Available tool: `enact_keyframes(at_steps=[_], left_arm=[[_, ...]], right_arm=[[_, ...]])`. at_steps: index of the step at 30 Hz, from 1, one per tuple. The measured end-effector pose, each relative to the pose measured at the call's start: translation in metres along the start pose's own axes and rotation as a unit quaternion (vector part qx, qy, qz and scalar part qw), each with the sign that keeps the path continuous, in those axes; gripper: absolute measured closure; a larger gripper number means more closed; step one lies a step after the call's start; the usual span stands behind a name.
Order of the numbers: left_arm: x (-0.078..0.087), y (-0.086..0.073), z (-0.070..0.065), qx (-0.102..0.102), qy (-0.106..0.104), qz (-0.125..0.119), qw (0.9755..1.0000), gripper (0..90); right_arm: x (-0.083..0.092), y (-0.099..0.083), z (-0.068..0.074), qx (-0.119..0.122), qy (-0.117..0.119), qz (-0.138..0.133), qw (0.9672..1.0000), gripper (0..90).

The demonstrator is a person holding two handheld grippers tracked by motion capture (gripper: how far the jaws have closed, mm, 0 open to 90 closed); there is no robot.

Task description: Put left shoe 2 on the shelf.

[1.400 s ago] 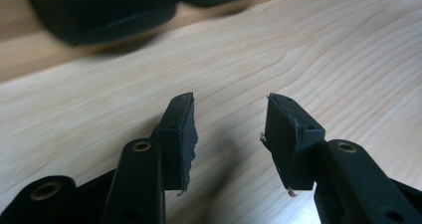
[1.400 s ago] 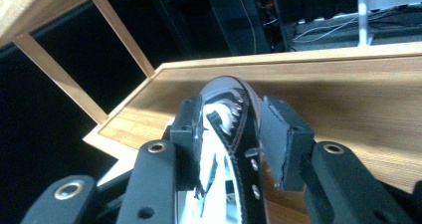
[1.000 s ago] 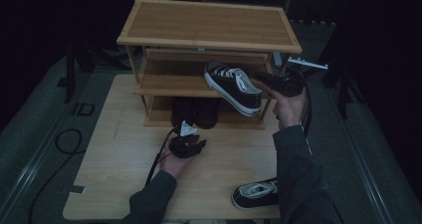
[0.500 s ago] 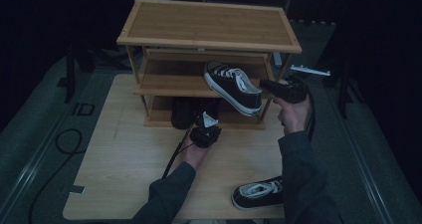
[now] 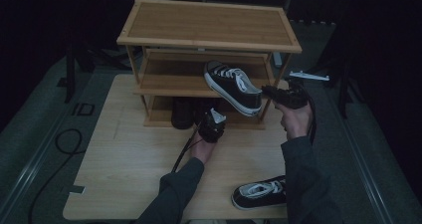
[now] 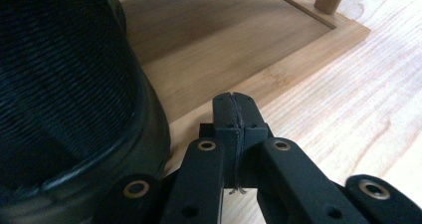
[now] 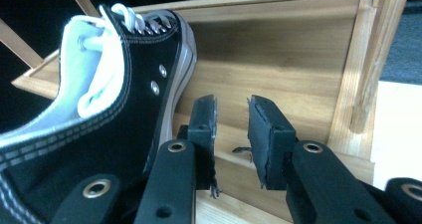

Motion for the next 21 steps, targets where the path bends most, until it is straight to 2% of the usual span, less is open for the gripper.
enact_keyframes(at_steps=[9, 21], left_arm=[[-0.013, 0.007, -0.002, 0.003, 0.022, 0.000, 0.9997, 90.0], [-0.024, 0.009, 0.002, 0.018, 0.038, 0.006, 0.9991, 90.0]], right_arm=[[0.002, -0.011, 0.002, 0.011, -0.007, 0.005, 0.9999, 71.4], [0.007, -0.025, 0.015, 0.036, -0.008, 0.007, 0.9993, 70.0]])
Point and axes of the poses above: each handheld gripper's, and its own axes: x roughly backward along the jaws, y roughly out of its top, z roughly to its left, the point moved 4 cm from there along -x, roughly forward along the jaws, and after that the axes turned 12 degrees about z, right-handed, at the moved point
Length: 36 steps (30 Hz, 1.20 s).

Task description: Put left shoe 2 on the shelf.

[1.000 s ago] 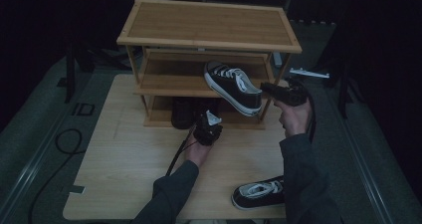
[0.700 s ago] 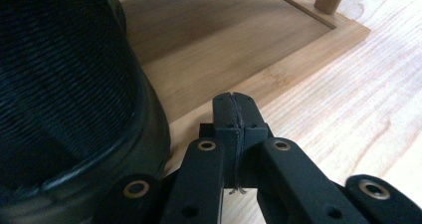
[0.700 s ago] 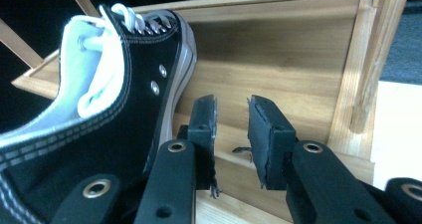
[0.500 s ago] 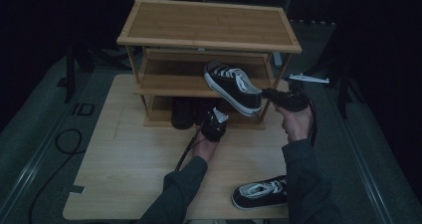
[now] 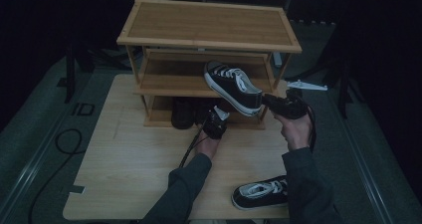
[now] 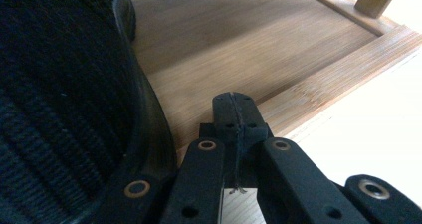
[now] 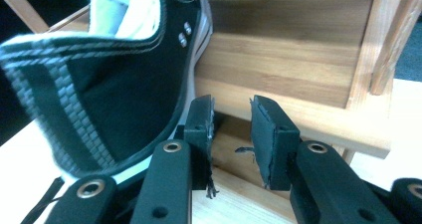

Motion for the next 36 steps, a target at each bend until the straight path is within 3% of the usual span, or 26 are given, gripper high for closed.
enact_keyframes(at_steps=[11, 16, 19, 22, 28, 36], left_arm=[[-0.007, 0.008, -0.003, 0.008, 0.013, 0.001, 0.9999, 90.0], [-0.011, 0.010, -0.001, 0.026, 0.020, 0.010, 0.9994, 90.0], [-0.012, 0.011, 0.003, 0.022, 0.026, 0.017, 0.9993, 90.0], [-0.013, 0.012, 0.002, 0.020, 0.030, 0.017, 0.9992, 90.0], [-0.013, 0.012, 0.002, 0.021, 0.029, 0.018, 0.9992, 90.0], [-0.013, 0.012, 0.003, 0.024, 0.027, 0.020, 0.9992, 90.0]], right_arm=[[0.011, -0.014, 0.002, 0.012, -0.003, 0.001, 0.9999, 69.7], [0.015, -0.021, 0.005, 0.020, 0.005, 0.010, 0.9997, 69.9], [0.018, -0.024, 0.008, 0.027, 0.008, 0.008, 0.9996, 70.7], [0.022, -0.026, 0.011, 0.031, 0.011, 0.005, 0.9995, 72.8], [0.027, -0.031, 0.019, 0.048, 0.007, 0.003, 0.9988, 88.0], [0.025, -0.032, 0.028, 0.068, 0.010, 0.004, 0.9977, 89.7]])
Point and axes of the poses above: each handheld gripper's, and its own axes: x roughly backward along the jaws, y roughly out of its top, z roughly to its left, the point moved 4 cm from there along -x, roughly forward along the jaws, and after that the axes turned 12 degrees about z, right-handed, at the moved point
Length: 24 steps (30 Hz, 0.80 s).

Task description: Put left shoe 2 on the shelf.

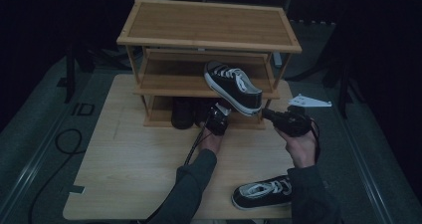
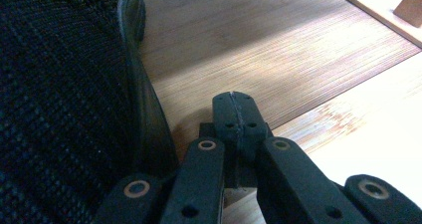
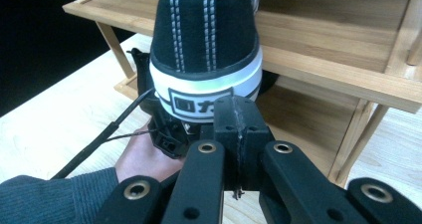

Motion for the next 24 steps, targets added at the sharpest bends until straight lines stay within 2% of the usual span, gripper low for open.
enact_keyframes(at_steps=[24], left_arm=[[0.0000, -0.0001, -0.0004, 0.006, 0.000, 0.001, 1.0000, 90.0]], right_arm=[[-0.0040, 0.0030, 0.0084, 0.023, 0.007, 0.006, 0.9997, 90.0]])
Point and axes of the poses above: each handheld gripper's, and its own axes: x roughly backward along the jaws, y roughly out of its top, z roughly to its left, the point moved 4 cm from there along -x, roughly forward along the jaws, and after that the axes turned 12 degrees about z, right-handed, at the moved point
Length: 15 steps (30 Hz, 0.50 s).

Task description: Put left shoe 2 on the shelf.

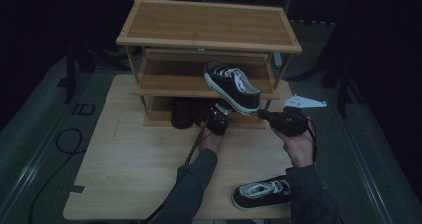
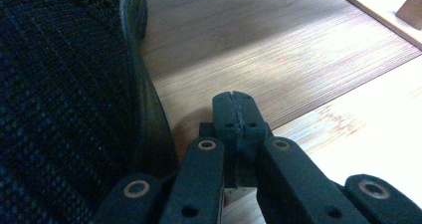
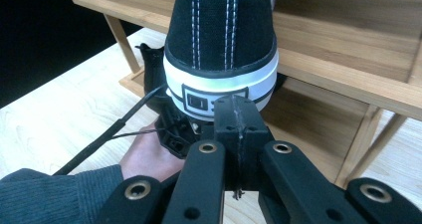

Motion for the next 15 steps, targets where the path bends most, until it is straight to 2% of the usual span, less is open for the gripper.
enact_keyframes(at_steps=[15], left_arm=[[0.0001, -0.0001, -0.0001, 0.001, -0.002, 0.000, 1.0000, 90.0]], right_arm=[[-0.0081, 0.0036, 0.0092, 0.014, 0.013, 0.000, 0.9998, 90.0]])
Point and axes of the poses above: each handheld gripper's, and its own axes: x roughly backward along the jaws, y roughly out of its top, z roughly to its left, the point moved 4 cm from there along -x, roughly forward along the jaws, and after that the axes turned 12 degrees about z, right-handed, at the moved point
